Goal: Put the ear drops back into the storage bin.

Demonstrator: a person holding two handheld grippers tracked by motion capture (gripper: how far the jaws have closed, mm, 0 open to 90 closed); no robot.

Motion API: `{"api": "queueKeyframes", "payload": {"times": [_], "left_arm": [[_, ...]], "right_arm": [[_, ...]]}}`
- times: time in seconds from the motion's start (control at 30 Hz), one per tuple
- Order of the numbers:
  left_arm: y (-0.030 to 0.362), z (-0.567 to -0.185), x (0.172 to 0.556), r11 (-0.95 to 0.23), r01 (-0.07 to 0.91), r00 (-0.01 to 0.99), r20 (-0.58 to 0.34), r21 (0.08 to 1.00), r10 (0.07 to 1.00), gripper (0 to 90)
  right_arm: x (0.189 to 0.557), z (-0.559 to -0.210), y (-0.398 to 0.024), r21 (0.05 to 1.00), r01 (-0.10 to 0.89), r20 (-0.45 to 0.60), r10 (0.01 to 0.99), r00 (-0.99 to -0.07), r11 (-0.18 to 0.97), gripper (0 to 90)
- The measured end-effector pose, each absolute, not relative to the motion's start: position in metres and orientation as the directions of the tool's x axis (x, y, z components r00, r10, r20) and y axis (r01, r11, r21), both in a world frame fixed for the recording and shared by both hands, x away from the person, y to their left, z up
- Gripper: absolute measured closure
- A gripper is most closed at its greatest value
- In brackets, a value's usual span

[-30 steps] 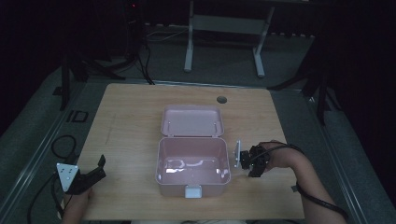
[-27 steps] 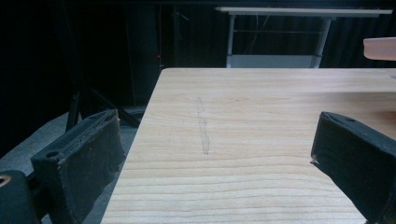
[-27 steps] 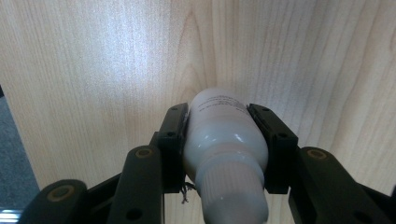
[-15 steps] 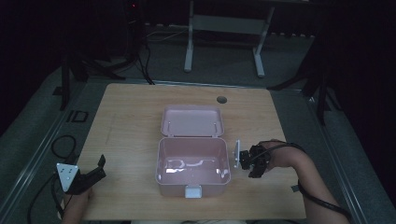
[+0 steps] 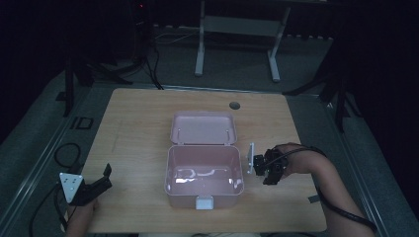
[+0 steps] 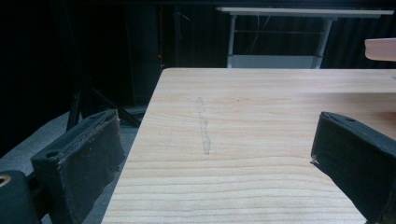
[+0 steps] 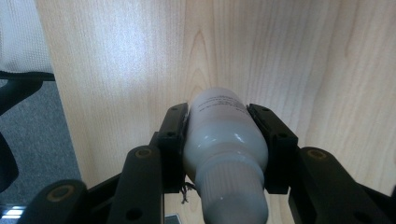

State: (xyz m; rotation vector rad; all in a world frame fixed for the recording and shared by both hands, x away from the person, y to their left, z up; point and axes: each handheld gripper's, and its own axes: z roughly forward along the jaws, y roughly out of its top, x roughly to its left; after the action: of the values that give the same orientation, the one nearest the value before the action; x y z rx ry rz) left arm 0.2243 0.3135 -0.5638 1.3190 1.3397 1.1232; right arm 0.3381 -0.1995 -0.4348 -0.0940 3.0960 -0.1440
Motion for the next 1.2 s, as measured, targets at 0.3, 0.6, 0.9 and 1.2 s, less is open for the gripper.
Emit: {"api": "queueKeyframes", "payload": {"times": [0.3,0.6,0.9,1.2], "left_arm": [[0.314,-0.564,0.224,0.011,0.164,-0.007,-0.010,0.986,1.000,2.3],[0.314,-0.564,0.224,0.011,0.163,-0.008,-0.010,0.987,1.000,2.4],[0.314,-0.564,0.224,0.011,0.164,-0.008,-0.009,0.986,1.000,2.4],[0.314,-0.564,0.224,0.011,0.165,-0.005,-0.010,0.986,1.000,2.4]], "right_arm": [[0.336,-0.411,-0.191,-0.102,-0.064,-0.058,-0.070,-0.996,0.993,59.6],[0.333,-0.384,-0.185,-0.102,-0.049,-0.093,-0.059,-0.994,0.994,59.6],[0.330,-0.373,-0.171,-0.095,-0.067,-0.104,-0.077,-0.992,0.993,59.6],[0.328,-0.366,-0.148,-0.090,-0.113,-0.108,-0.122,-0.987,0.990,59.6]]}}
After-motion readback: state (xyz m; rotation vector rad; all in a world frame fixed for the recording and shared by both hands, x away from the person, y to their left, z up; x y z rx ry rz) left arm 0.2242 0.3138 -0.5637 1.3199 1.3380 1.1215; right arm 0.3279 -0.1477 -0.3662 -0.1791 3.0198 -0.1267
